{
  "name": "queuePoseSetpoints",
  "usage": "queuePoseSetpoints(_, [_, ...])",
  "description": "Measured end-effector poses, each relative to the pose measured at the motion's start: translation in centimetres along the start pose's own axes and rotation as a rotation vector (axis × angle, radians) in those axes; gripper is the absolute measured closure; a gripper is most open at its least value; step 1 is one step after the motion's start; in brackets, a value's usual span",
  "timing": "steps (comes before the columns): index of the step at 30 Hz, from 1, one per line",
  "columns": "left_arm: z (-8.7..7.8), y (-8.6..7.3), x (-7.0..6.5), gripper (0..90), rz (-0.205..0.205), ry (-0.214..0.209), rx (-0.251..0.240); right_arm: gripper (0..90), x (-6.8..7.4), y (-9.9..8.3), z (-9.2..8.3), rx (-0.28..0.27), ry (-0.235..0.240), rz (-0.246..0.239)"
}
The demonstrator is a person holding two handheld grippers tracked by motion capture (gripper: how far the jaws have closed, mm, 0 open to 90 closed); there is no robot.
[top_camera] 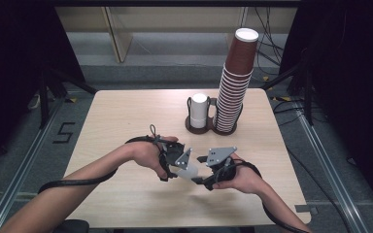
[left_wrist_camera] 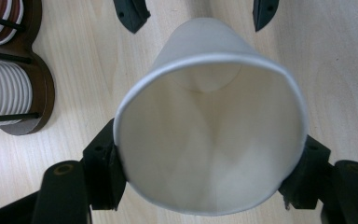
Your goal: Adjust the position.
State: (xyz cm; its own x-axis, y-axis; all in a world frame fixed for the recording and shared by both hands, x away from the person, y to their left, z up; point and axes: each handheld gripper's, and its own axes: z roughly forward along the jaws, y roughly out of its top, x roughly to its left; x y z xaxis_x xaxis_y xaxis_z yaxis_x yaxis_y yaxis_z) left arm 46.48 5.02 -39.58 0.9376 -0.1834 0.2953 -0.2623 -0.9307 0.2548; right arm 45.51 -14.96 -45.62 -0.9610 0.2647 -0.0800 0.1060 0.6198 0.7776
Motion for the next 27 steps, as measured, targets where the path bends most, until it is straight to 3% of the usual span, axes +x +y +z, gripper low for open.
queuePoseSetpoints(3, [0.1, 0.0, 0.0, 29.8, 0.004, -0.002, 0.006, 28.1, 0.1, 0.4, 0.4, -0.001, -0.005, -0.018])
queuePoseSetpoints(4, [0.1, 0.0, -0.1, 29.8, 0.006, -0.003, 0.008, 28.5, 0.5, 0.4, 0.5, 0.008, 0.003, 0.02])
queuePoseSetpoints(5, [0.1, 0.0, -0.1, 29.8, 0.006, -0.003, 0.008, 29.1, 0.3, 0.6, 0.8, 0.001, 0.007, -0.016])
queuePoseSetpoints(7, [0.1, 0.1, -0.1, 29.8, 0.008, -0.003, 0.008, 29.8, 0.3, 0.8, 1.0, 0.002, 0.001, -0.031])
queuePoseSetpoints(15, [0.0, 0.4, -0.1, 29.8, 0.022, 0.006, 0.001, 30.7, 0.5, 0.9, 1.7, 0.021, 0.008, -0.044])
queuePoseSetpoints(17, [0.0, 0.5, -0.1, 29.9, 0.036, 0.01, -0.005, 31.1, 0.7, 0.8, 1.9, 0.036, 0.014, -0.017])
queuePoseSetpoints(18, [0.0, 0.6, -0.2, 29.8, 0.019, 0.004, -0.005, 31.4, 0.7, 0.8, 1.9, 0.036, 0.019, -0.01])
queuePoseSetpoints(20, [0.0, 0.6, -0.2, 29.8, 0.03, 0.005, 0.002, 33.2, 0.6, 0.7, 2.0, 0.03, 0.009, -0.036])
queuePoseSetpoints(22, [0.2, 0.6, -0.4, 29.5, -0.003, 0.001, -0.034, 34.3, 0.6, 0.7, 2.0, 0.027, 0.005, -0.045])
queuePoseSetpoints(24, [0.3, 0.5, -0.5, 27.8, -0.005, 0.0, -0.051, 34.5, 0.7, 0.6, 1.9, 0.031, 0.015, -0.043])
queuePoseSetpoints(27, [0.3, 0.3, -0.3, 16.9, -0.023, -0.002, -0.097, 34.1, 0.8, 0.3, 1.8, 0.016, 0.012, -0.04])
